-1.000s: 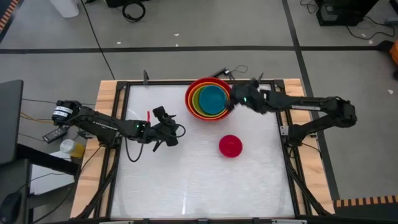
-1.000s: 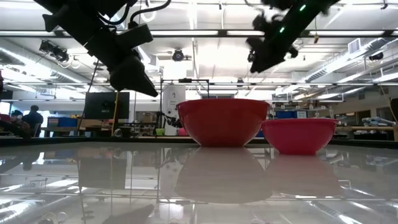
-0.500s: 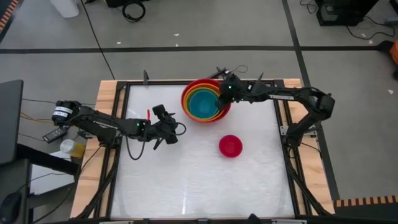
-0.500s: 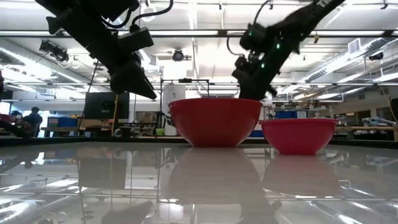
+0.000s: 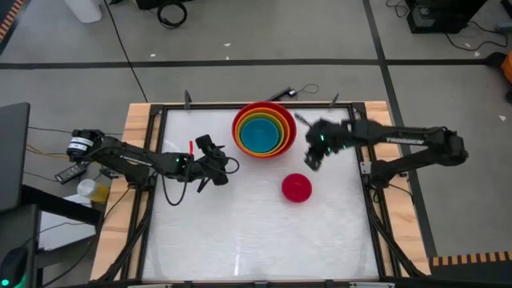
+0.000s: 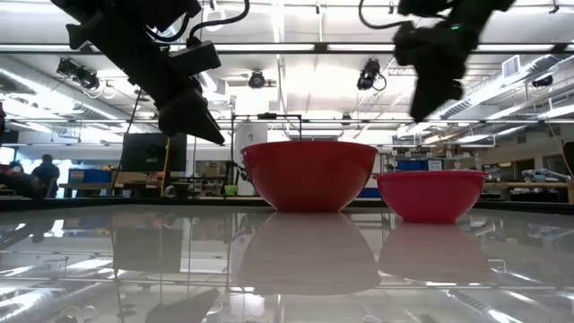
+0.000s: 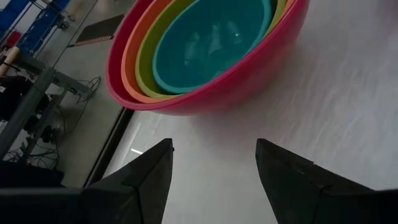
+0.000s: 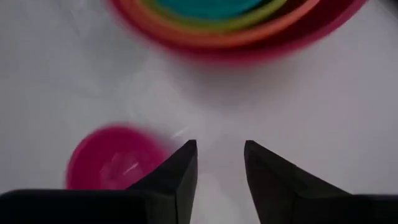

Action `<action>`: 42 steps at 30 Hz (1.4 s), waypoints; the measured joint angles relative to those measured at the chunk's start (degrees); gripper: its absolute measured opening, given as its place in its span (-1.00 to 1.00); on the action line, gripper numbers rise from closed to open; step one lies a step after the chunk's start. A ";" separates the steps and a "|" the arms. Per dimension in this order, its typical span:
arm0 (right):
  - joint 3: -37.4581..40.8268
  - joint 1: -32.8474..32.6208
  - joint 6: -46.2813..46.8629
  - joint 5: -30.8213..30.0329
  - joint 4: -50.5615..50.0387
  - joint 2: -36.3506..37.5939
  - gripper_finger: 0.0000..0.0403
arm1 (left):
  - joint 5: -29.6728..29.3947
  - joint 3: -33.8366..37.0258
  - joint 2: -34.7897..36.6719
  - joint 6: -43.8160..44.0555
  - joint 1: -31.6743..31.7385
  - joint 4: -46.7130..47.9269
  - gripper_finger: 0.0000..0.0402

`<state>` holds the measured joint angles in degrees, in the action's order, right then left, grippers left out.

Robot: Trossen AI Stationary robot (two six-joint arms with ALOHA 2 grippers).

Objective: Nest bowls inside each other
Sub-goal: Stack the small red bowl on top of the blue bowl

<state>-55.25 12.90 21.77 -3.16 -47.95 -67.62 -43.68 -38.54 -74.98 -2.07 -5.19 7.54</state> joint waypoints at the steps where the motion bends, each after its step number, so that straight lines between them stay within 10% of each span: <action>1: 1.77 -2.16 2.21 0.03 0.35 1.05 -0.30 | 0.00 0.00 0.00 0.00 0.00 -0.01 0.15; 9: 15.95 -14.16 12.39 -0.55 18.70 1.05 -0.30 | 0.00 0.00 0.00 -0.04 0.00 -0.94 0.15; 21: 20.55 -15.47 7.67 -10.71 27.20 -5.29 -0.30 | 0.00 0.00 0.00 0.16 1.87 -0.93 0.15; 31: 20.53 -15.47 5.28 -1.91 30.10 -12.24 -0.31 | 0.00 0.00 0.00 1.54 2.51 -0.91 0.15; 37: 19.32 -14.41 8.82 4.46 33.80 -14.62 -0.85 | 0.00 0.00 0.00 3.52 2.51 -0.91 0.15; 42: 12.83 -14.00 6.59 14.68 39.69 -11.69 -0.84 | 0.02 0.00 0.00 3.54 2.85 -1.12 0.15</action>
<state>-42.42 -1.10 28.37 11.52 -8.26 -79.31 -43.66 -38.54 -74.98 1.48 -2.34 6.42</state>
